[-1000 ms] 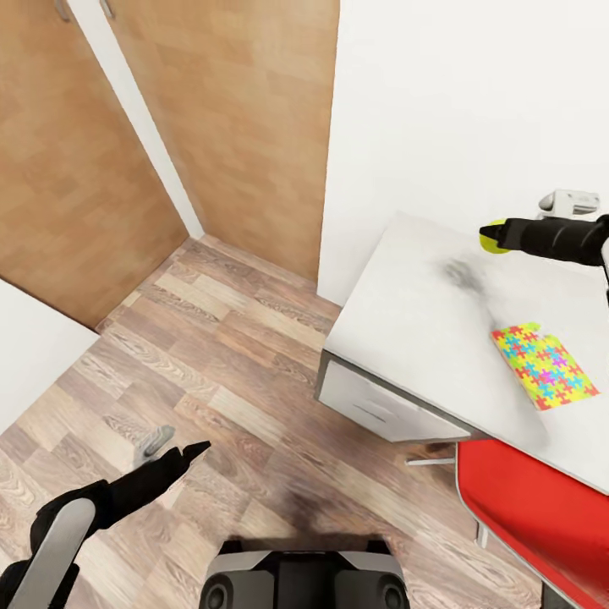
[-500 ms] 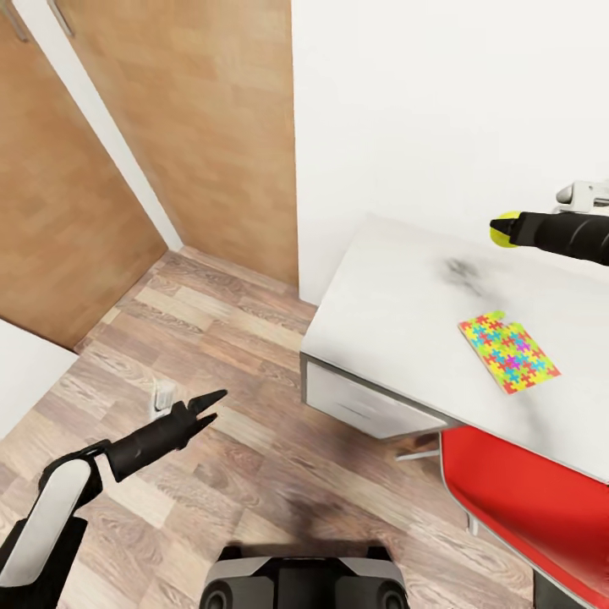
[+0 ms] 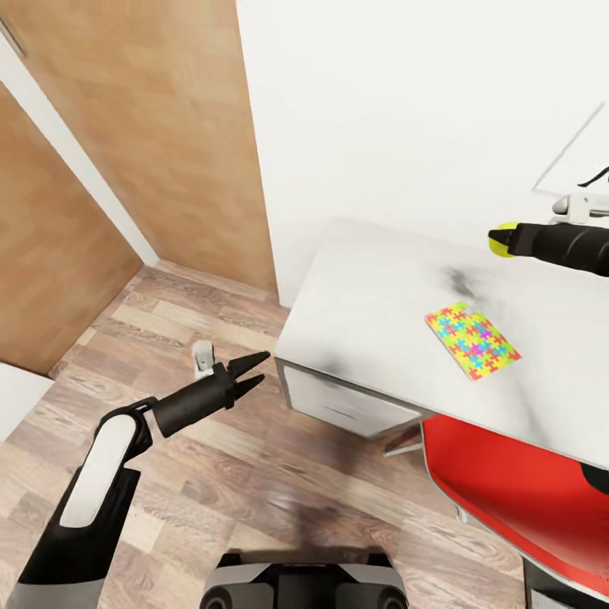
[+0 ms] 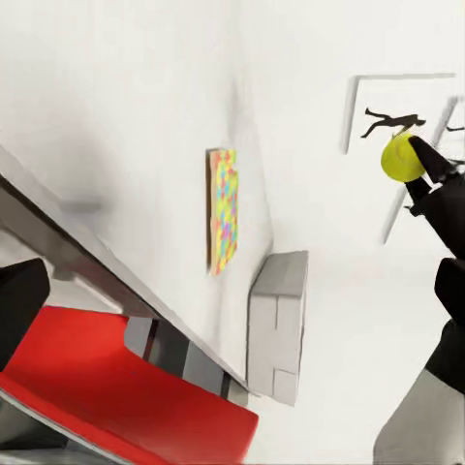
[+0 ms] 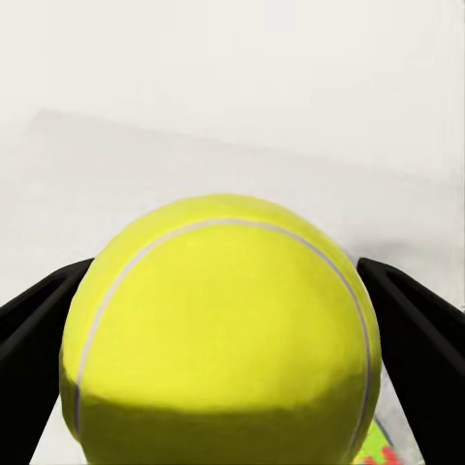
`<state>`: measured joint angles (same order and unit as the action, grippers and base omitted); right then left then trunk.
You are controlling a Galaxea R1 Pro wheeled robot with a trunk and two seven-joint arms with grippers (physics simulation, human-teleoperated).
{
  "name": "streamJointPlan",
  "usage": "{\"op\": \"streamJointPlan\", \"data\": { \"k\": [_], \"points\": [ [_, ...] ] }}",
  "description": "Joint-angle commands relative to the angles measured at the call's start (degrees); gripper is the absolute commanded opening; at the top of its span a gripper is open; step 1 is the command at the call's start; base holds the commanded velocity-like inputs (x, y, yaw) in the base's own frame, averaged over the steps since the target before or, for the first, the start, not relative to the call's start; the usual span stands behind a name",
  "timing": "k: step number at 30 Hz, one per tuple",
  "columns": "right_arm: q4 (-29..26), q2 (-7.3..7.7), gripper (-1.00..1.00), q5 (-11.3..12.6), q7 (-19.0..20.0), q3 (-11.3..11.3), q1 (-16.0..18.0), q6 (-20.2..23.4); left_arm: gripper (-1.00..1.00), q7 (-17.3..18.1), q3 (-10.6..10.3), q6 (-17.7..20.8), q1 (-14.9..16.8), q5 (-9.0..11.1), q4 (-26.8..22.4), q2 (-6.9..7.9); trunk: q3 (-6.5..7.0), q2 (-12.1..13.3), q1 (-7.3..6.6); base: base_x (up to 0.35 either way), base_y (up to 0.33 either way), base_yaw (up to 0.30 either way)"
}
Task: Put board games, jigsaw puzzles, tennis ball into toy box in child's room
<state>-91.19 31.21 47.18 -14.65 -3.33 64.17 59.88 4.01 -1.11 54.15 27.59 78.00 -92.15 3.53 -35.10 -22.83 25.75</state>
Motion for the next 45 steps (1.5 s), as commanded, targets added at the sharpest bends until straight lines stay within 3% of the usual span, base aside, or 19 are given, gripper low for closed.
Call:
{"op": "streamJointPlan", "data": {
  "k": [1,7,13,24,45],
  "points": [
    [0.0,0.23,-1.0,0.6,-0.6,-0.1,0.0,0.1,1.0,-0.7,-1.0,0.1,0.7,-0.6,0.0,-0.75,0.0,-0.1,0.03,0.0,0.0,-0.207],
    [-0.1,1.59,-1.0,0.9,-0.6,-0.1,-0.1,0.1,1.0,-8.4,-4.1,0.1,2.5,-1.1,0.0,-3.17,0.47,-0.1,0.03,0.0,0.0,-0.208],
    [-0.1,2.22,-1.0,1.9,-0.6,-0.1,-0.3,0.1,1.0,-13.0,-5.2,0.0,3.2,-1.2,0.0,-4.62,0.93,-0.1,0.03,0.0,0.0,-0.208],
    [-0.1,2.9,-1.0,2.3,-0.6,0.0,-0.3,0.1,1.0,-15.2,-5.7,-0.1,3.4,-1.3,0.0,-5.31,1.78,-0.1,0.03,0.0,0.0,-0.209],
    [-0.1,4.27,-1.0,2.4,-0.6,1.3,-0.4,0.1,1.0,-14.7,-5.8,0.0,3.9,-1.3,0.0,-5.73,3.4,-0.1,0.03,0.0,0.0,-0.209]
  ]
}}
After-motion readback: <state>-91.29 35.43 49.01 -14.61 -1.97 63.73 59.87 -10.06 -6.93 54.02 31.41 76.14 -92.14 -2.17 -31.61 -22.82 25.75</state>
